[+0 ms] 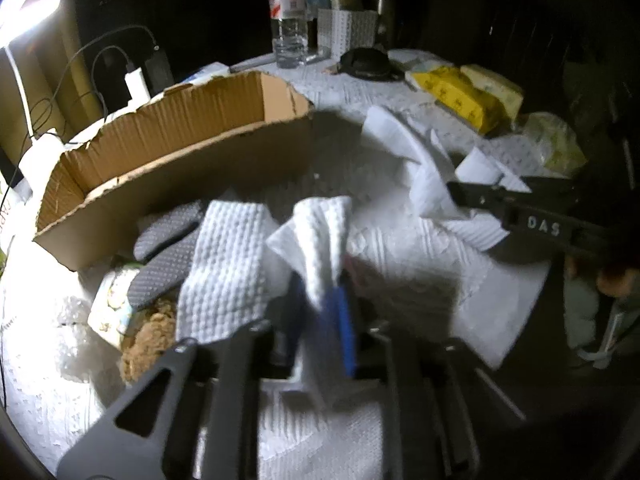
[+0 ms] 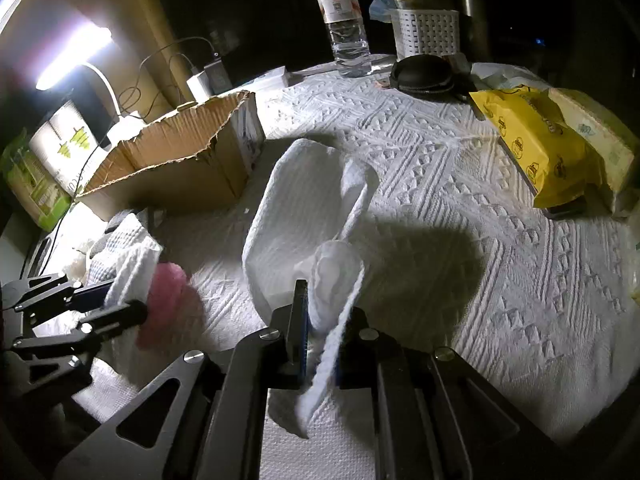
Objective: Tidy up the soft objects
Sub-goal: 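Lift both held white towels up toward the cardboard box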
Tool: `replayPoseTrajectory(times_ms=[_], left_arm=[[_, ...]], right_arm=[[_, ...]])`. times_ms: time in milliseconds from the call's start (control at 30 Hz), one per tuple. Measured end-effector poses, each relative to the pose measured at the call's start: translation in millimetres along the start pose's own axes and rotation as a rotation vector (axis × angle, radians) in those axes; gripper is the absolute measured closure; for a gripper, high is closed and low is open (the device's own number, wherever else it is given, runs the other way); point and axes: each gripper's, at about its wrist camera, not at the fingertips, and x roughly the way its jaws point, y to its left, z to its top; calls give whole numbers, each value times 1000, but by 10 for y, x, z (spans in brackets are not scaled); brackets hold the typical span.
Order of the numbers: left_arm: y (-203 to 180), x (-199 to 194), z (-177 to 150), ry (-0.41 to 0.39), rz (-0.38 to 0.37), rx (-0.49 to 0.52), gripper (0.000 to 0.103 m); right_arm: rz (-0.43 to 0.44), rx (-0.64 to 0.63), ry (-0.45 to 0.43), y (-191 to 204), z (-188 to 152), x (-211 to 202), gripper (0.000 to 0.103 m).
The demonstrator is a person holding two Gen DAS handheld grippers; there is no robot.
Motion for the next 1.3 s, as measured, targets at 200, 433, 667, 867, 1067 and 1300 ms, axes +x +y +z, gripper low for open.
replayPoseTrajectory(times_ms=[200, 433, 667, 867, 1067, 1300], left_arm=[[121, -190, 45, -43, -39, -42, 94], [193, -470, 148, -115, -71, -50, 94], [365, -704, 255, -178, -62, -63, 94], [551, -930, 383, -246, -45, -77, 94], [747, -1104, 550, -305, -30, -79, 94], [908, -1177, 747, -356, -27, -76, 94]], right_arm=[[0, -11, -25, 65, 66, -93, 93], [11, -37, -63, 181, 234, -218, 93], [27, -71, -99, 334, 403, -338, 93], [38, -100, -123, 475, 588, -380, 93], [48, -123, -139, 597, 736, -375, 93], [59, -150, -134, 743, 927, -261, 93]])
